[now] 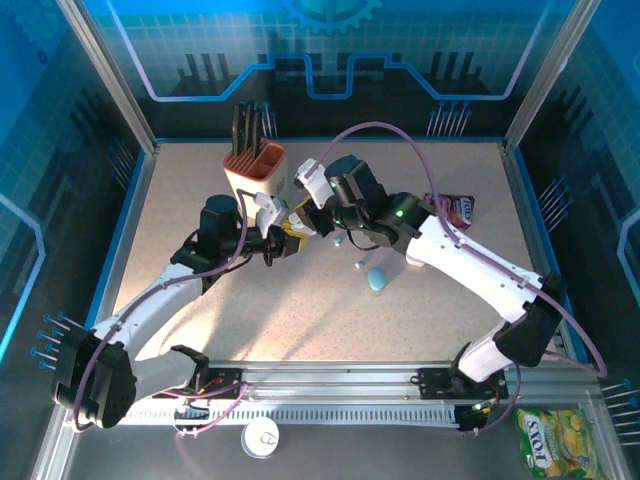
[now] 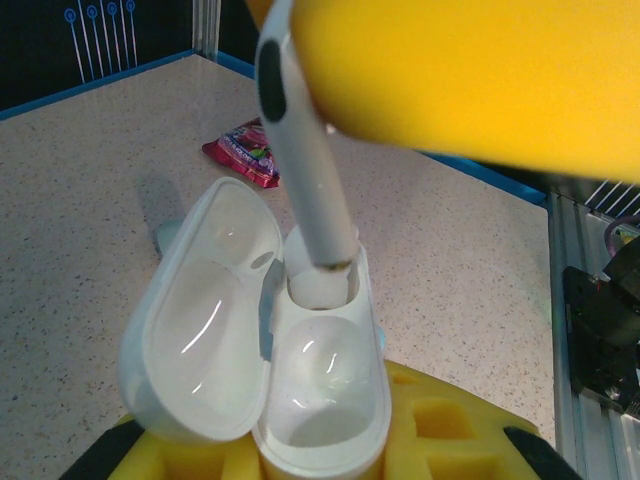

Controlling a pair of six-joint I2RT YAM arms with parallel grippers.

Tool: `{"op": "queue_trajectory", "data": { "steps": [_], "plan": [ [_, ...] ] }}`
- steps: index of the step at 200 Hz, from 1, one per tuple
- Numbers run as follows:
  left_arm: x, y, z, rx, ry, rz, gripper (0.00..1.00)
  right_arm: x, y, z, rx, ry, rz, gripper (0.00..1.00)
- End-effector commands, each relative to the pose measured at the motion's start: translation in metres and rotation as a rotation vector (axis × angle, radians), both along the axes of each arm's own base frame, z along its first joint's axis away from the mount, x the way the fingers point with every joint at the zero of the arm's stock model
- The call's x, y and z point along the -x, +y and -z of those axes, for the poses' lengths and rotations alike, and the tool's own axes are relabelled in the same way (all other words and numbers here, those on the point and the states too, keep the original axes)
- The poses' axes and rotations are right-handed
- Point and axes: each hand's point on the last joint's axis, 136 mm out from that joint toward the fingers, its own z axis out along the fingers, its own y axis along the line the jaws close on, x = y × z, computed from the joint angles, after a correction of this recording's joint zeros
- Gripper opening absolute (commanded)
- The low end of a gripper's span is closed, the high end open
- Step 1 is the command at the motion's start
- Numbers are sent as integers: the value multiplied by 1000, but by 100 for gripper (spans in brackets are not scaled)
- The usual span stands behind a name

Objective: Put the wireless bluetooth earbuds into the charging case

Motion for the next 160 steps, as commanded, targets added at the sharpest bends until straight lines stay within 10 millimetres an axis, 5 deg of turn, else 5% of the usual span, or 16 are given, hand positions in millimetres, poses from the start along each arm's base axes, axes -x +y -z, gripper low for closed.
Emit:
{"op": "queue_trajectory", "data": {
  "steps": [1, 160],
  "plan": [
    [2, -5, -19, 36, -28, 19, 15, 3, 10, 4, -12, 4, -22, 20],
    [-2, -5, -22, 52, -13, 3, 15, 13, 15, 40, 20, 84, -71, 20]
  ]
}}
